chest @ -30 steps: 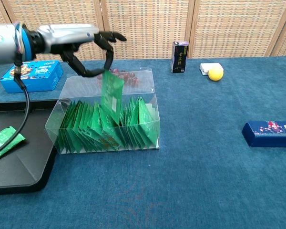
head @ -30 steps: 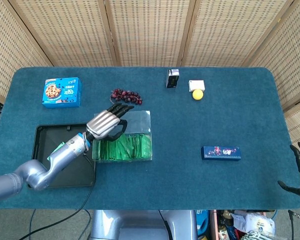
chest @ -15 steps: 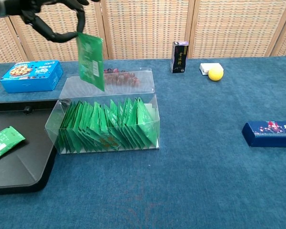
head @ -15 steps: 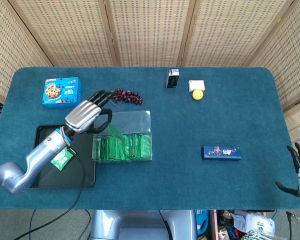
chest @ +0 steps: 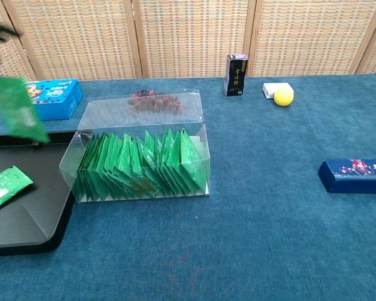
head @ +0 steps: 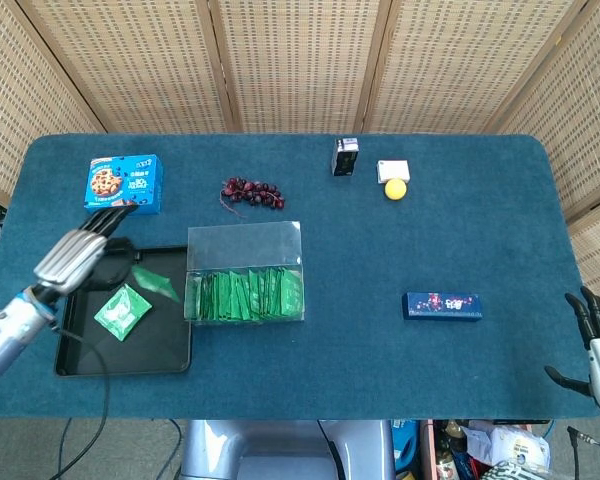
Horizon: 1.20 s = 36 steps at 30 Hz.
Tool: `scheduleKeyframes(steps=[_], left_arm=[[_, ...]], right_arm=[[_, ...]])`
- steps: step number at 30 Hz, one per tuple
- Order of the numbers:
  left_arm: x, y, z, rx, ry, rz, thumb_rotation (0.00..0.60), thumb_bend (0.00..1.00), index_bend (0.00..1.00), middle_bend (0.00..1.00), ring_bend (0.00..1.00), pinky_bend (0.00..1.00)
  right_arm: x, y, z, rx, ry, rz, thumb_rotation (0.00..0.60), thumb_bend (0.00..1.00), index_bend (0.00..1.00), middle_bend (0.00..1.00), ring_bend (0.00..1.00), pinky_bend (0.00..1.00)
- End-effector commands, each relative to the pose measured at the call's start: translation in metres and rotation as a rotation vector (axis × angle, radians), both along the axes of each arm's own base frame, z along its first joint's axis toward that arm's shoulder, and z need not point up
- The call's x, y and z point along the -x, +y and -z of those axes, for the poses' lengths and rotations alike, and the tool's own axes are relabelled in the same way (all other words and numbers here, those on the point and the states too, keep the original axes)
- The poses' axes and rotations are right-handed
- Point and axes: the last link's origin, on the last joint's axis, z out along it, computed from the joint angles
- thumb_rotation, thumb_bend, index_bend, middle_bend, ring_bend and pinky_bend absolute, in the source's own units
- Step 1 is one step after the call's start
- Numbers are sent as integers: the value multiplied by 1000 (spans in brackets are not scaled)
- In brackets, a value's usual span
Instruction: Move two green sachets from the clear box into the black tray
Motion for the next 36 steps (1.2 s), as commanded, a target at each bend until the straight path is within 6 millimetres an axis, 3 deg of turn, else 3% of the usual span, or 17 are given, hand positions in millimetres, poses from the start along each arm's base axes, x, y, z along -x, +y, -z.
scheduleKeyframes(steps=[1,4,5,7,8,9,10,12,21,30,36], left_arm=[[42,-21,-15,23,48,-126,600,566,687,0,0,0],[63,-26,-15,38,77,-201,600,567,687,0,0,0],[68,-27,-14,46,90,-223,600,567,636,0,0,0],[76,-28,-12,62,112,-265,600,563,374,0,0,0],[80,-27,-10,70,124,-292,600,528,169,0,0,0],[81,-26,-10,67,124,-307,600,473,31,0,0,0],[81,-25,-10,48,111,-317,600,433,0,0,0,0],[79,-24,-10,11,88,-312,600,360,0,0,0,0],[66,-48,-12,-144,11,-261,600,270,0,0,0,0],[58,-106,-12,-435,16,-246,600,182,0,0,0,0],[50,-121,-11,-457,46,-210,600,178,0,0,0,0]], right_arm=[[-2,0,2,-7,2,-5,600,0,0,0,0,0],[-4,0,4,-15,5,-12,600,0,0,0,0,0],[-5,0,4,-17,5,-13,600,0,0,0,0,0],[-5,0,5,-18,6,-15,600,0,0,0,0,0],[-6,0,5,-19,7,-16,600,0,0,0,0,0],[-6,1,5,-20,7,-16,600,0,0,0,0,0],[-6,1,5,-22,7,-16,600,0,0,0,0,0],[-7,1,5,-22,7,-17,600,0,0,0,0,0],[-8,3,3,-18,0,-24,600,0,0,0,0,0],[-9,4,2,-18,-5,-37,600,0,0,0,0,0],[-10,6,1,-18,-5,-45,600,0,0,0,0,0]])
